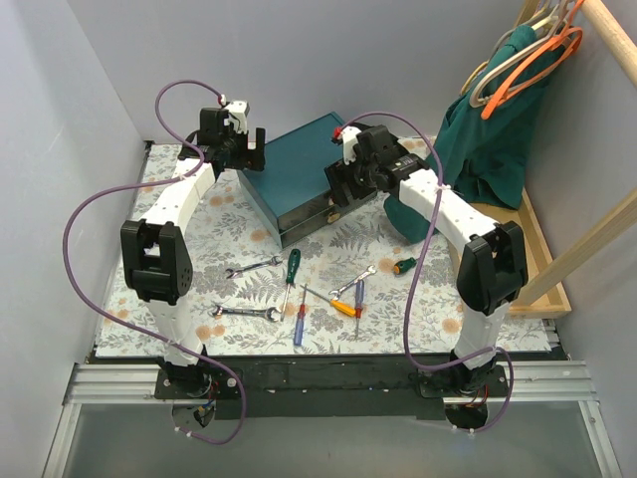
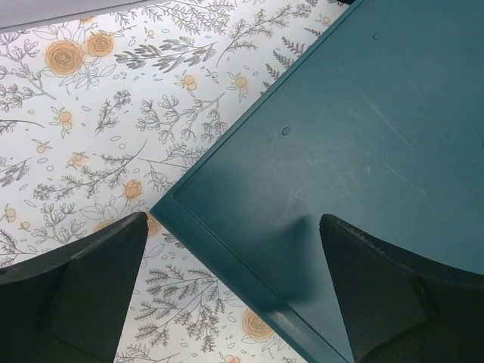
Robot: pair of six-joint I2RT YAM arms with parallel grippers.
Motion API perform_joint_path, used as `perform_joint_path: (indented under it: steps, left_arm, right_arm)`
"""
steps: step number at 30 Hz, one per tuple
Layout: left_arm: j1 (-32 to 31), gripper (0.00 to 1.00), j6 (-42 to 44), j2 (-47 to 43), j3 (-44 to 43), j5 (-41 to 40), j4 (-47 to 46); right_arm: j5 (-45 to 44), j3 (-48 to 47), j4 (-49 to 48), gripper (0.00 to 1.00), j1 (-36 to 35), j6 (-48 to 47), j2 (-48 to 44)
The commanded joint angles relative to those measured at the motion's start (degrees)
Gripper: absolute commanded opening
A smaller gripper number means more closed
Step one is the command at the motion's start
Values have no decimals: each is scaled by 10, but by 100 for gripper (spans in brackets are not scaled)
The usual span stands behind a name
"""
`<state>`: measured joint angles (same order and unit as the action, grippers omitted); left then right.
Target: Sort the tools into containers
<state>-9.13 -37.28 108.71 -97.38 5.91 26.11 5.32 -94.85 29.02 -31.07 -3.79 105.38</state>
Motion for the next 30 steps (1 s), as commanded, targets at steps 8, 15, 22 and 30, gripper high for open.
perform_joint_path:
  steps: [8, 15, 22, 30]
  left_arm:
    - [-3, 98, -3, 2, -5, -21, 1]
    - [-12, 98, 0, -3, 10, -36, -1]
    - [-29, 98, 1, -2, 20, -43, -6]
    - [-41, 98, -1, -4, 20, -49, -6]
  right_arm:
    - [-35, -27, -3, 89, 16, 126, 27]
    - [-11, -13, -4, 89, 30, 210, 37]
    - [-4, -20, 0, 88, 35, 234, 69]
    - [-7, 12, 15, 87, 37, 251, 62]
